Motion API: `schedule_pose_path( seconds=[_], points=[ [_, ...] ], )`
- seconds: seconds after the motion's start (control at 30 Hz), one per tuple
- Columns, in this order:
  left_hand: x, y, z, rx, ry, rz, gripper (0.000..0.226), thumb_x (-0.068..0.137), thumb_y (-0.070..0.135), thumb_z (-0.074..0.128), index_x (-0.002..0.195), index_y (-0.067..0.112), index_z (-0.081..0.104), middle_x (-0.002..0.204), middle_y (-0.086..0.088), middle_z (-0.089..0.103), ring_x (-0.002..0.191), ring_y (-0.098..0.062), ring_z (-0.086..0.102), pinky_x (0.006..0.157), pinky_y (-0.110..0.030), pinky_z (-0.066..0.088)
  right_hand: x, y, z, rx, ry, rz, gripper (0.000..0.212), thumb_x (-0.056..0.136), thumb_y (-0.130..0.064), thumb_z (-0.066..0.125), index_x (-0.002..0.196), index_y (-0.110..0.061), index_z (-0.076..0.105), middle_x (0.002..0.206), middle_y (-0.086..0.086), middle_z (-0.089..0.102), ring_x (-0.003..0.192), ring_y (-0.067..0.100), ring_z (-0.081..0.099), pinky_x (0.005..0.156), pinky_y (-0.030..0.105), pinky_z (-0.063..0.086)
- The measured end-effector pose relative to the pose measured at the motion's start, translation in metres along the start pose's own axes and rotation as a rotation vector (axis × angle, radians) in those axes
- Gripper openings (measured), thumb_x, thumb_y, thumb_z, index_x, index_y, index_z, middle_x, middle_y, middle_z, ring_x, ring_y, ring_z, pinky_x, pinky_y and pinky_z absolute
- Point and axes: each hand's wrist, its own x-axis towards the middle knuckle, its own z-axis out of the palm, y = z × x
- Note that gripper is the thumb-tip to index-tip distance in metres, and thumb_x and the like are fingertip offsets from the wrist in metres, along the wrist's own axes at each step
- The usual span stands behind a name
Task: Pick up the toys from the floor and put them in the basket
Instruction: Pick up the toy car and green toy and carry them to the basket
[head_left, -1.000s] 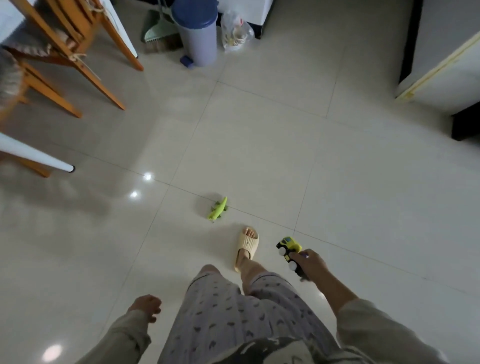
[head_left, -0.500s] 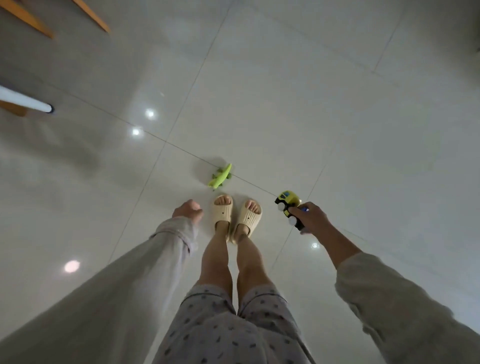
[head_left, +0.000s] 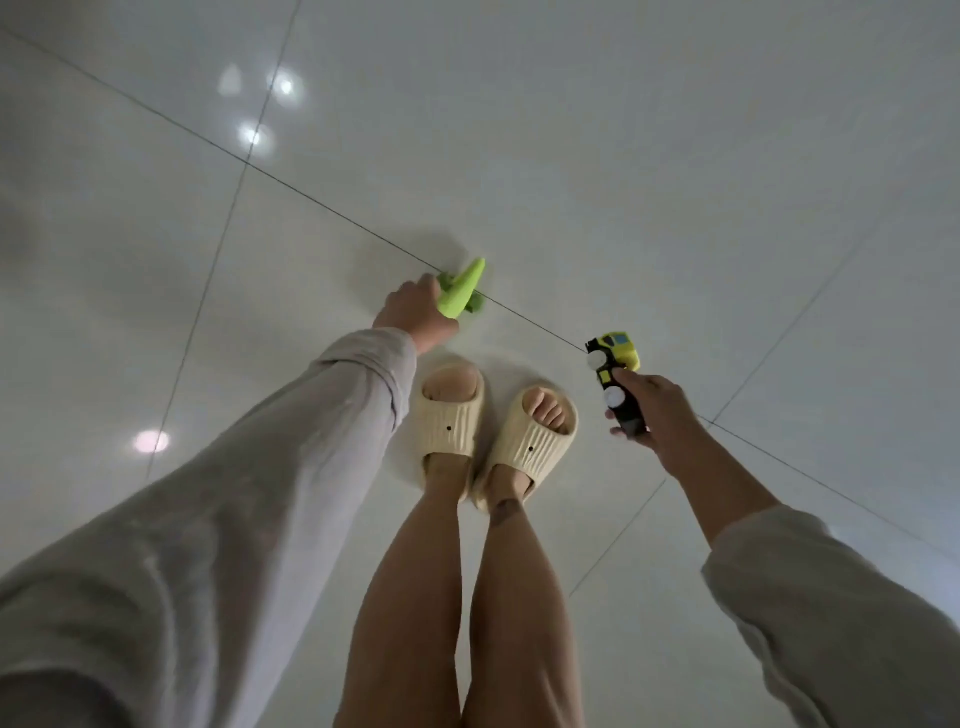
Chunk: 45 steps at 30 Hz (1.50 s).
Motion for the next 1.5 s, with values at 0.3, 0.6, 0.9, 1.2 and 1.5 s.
schedule_pose_path(
  seconds=[0.3,0.6,0.9,1.2,1.5],
  points=[
    [0.102,-0.020,0.090,0.200,0.291,0.023,0.048,0.079,0.004,0.055,0.125,0.008,0.044,0.121,-0.018,0.052,0.111,-0.039,0.053,0.081,-0.047,0.047,0.100,0.010,0.033,0.390,-0.096,0.102,0.022,0.089,-0.034,0.054,0.096,-0.015,0.063,0.089,0.008,0.064,0.079,0.021,0.063,0.065,0.032,0.051],
    [-0.002,-0.008,0.012,0.096,0.276,0.210,0.043,0.073,0.016,0.056,0.114,0.008,0.047,0.107,-0.017,0.053,0.088,-0.042,0.061,0.065,-0.033,0.036,-0.016,0.004,0.024,0.250,-0.016,0.092,0.024,0.087,-0.029,0.059,0.103,-0.010,0.059,0.101,0.017,0.061,0.085,0.028,0.061,0.066,0.035,0.053],
    [-0.257,-0.023,-0.124,-0.113,0.102,0.115,0.047,0.071,0.020,0.064,0.115,0.007,0.054,0.112,-0.019,0.061,0.105,-0.035,0.058,0.077,-0.033,0.041,-0.279,0.024,-0.001,0.018,-0.021,0.007,0.032,0.085,-0.029,0.064,0.107,-0.006,0.058,0.096,0.018,0.060,0.074,0.029,0.059,0.055,0.033,0.053],
    [-0.462,-0.069,-0.172,-0.431,0.130,-0.058,0.038,0.076,0.024,0.062,0.112,0.011,0.063,0.090,-0.014,0.073,0.086,-0.029,0.067,0.070,-0.036,0.056,-0.448,0.036,-0.046,-0.194,-0.011,-0.205,0.024,0.084,-0.026,0.066,0.097,-0.007,0.060,0.088,0.017,0.060,0.065,0.027,0.055,0.082,0.053,0.053],
    [-0.543,-0.096,-0.128,-0.790,0.218,-0.039,0.046,0.078,0.023,0.065,0.123,0.018,0.057,0.100,-0.016,0.073,0.078,-0.026,0.064,0.066,-0.029,0.051,-0.453,0.028,-0.123,-0.414,0.082,-0.276,0.026,0.086,-0.023,0.065,0.099,-0.003,0.055,0.099,0.019,0.057,0.082,0.034,0.056,0.082,0.053,0.053]
  ],
)
